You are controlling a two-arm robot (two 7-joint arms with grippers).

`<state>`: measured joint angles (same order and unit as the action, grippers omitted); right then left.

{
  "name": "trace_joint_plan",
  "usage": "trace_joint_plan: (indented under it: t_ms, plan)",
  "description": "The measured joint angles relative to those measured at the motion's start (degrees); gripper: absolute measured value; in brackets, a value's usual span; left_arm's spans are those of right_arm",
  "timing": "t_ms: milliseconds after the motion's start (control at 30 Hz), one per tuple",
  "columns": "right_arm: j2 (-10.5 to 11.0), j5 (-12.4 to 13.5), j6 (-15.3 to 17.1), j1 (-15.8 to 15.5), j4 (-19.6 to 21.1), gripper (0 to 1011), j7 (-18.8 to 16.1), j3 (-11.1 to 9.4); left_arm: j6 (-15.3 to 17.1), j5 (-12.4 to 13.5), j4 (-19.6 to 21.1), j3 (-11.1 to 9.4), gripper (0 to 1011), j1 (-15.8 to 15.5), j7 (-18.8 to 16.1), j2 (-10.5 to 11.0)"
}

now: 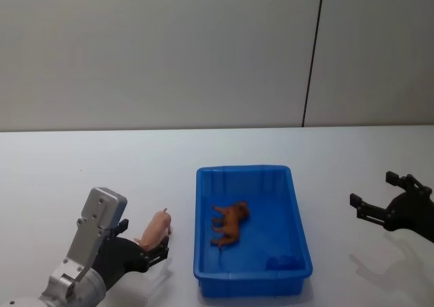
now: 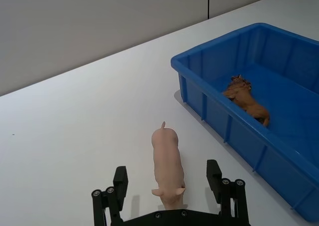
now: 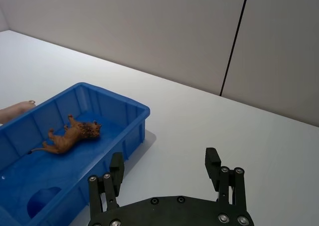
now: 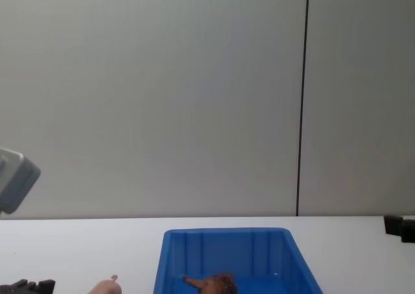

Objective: Pick up the two dolls from the table and place them into the box.

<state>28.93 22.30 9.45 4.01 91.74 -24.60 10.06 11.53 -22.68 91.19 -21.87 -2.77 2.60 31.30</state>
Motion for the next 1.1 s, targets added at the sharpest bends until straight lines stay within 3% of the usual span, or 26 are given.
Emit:
trace_joint_plan:
  t_ms: [267,667,800,933,1100]
  plan:
    - [0.0,0.0,0.01,0.0,0.0,1001,0.0,0.0,-0.96,0.45,-4.19,-0.07,955,-2.13,2.96,-1.74]
    - [0.0,-0.01,0.01,0.0,0.0,1001,0.0,0.01,-1.59,1.5,-9.5,-0.3,628,-4.78,6.34,-3.84]
    - [0.0,-0.01,0.01,0.0,0.0,1001,0.0,0.01,-1.63,1.91,-10.57,-0.32,464,-5.3,7.13,-4.27]
    - [0.0,-0.01,0.01,0.0,0.0,1001,0.0,0.0,-1.72,2.14,-11.06,-0.31,389,-5.59,7.48,-4.48]
    - [0.0,-0.01,0.01,0.0,0.0,1001,0.0,0.0,-1.81,2.4,-11.23,-0.23,389,-5.76,7.69,-4.59]
